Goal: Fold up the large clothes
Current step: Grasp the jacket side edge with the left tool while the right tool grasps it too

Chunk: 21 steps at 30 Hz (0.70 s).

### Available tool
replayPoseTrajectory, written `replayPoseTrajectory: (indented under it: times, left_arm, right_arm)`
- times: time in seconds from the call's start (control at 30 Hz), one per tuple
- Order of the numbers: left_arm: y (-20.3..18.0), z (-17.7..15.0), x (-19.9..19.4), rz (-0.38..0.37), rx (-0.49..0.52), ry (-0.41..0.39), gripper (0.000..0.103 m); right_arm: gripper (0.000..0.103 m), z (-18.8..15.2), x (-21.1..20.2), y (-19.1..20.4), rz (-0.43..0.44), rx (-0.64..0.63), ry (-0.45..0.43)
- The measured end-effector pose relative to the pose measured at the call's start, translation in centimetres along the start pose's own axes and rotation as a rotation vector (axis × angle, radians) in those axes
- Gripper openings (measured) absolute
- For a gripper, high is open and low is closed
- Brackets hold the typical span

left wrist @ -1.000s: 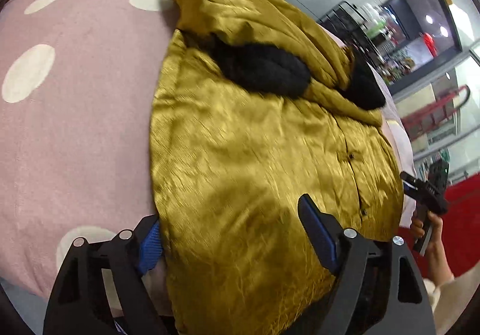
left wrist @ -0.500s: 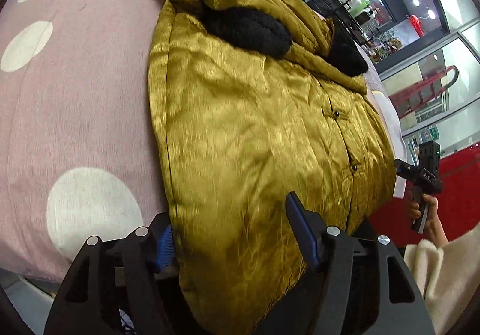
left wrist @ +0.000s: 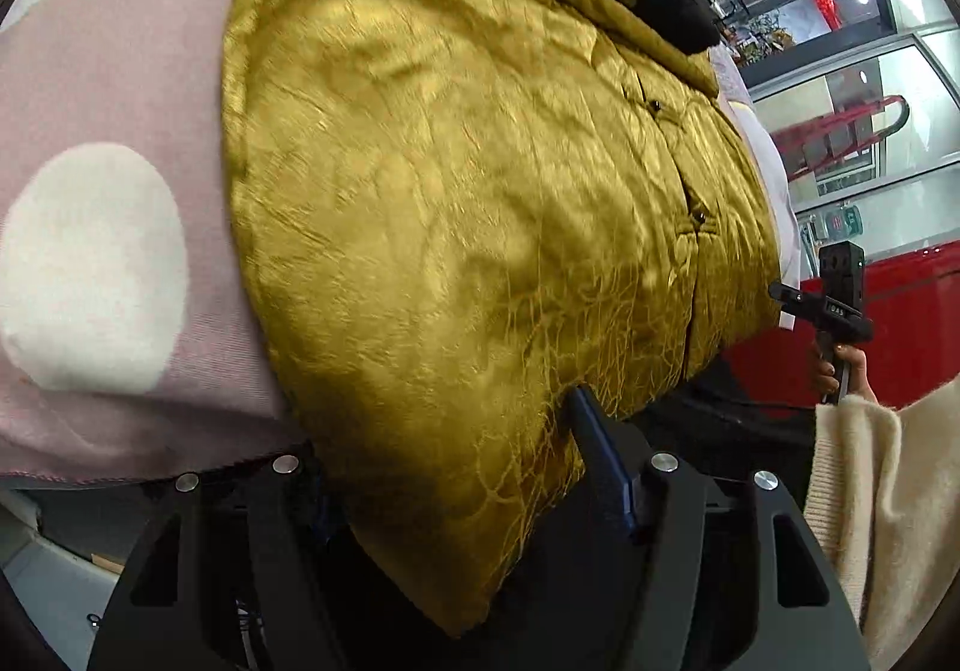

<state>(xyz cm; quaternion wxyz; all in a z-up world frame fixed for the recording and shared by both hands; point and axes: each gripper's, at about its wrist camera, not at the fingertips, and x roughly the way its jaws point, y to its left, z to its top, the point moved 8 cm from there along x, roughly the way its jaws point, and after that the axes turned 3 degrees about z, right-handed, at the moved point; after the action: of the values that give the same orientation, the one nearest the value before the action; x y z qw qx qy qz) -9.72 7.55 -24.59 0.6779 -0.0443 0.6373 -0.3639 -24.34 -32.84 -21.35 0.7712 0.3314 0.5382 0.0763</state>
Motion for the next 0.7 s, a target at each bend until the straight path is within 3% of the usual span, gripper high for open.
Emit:
replayPoseTrajectory:
  times: [0.07, 0.13, 0.3, 0.5, 0.63, 0.7]
  left_arm:
    - [-0.5, -0.1, 0.6, -0.011, 0.005, 0.02, 0.057]
    - [-1.2, -0.1, 0.5, -0.04, 0.018, 0.023, 0.052]
    - [-3.0, 1.2, -1.8, -0.129, 0.04, -0.034, 0.031]
    - [-3.3, 6.1, -5.4, -0.163, 0.001, -0.193, 0.023]
    - [-2.7, 11.8, -7.5, -0.174, -0.047, -0.306, 0.018]
    - [-1.8, 15.4, -8.8, -0.142, -0.06, -0.365, 0.015]
  right_arm:
    - [0.053, -0.6, 0.9, 0.0, 0.004, 0.0, 0.031]
    - [0.039, -1.1, 1.7, 0.8, 0.024, -0.018, 0.056]
    - [0.021, -0.8, 1.5, 4.7, 0.131, -0.098, 0.072]
    - [0.017, 3.9, -1.7, 7.3, 0.304, -0.062, -0.07]
    - [0.016, 9.3, -3.3, 7.8, 0.412, -0.012, -0.182]
    - [0.016, 12.5, -4.0, 8.0, 0.436, -0.001, -0.225]
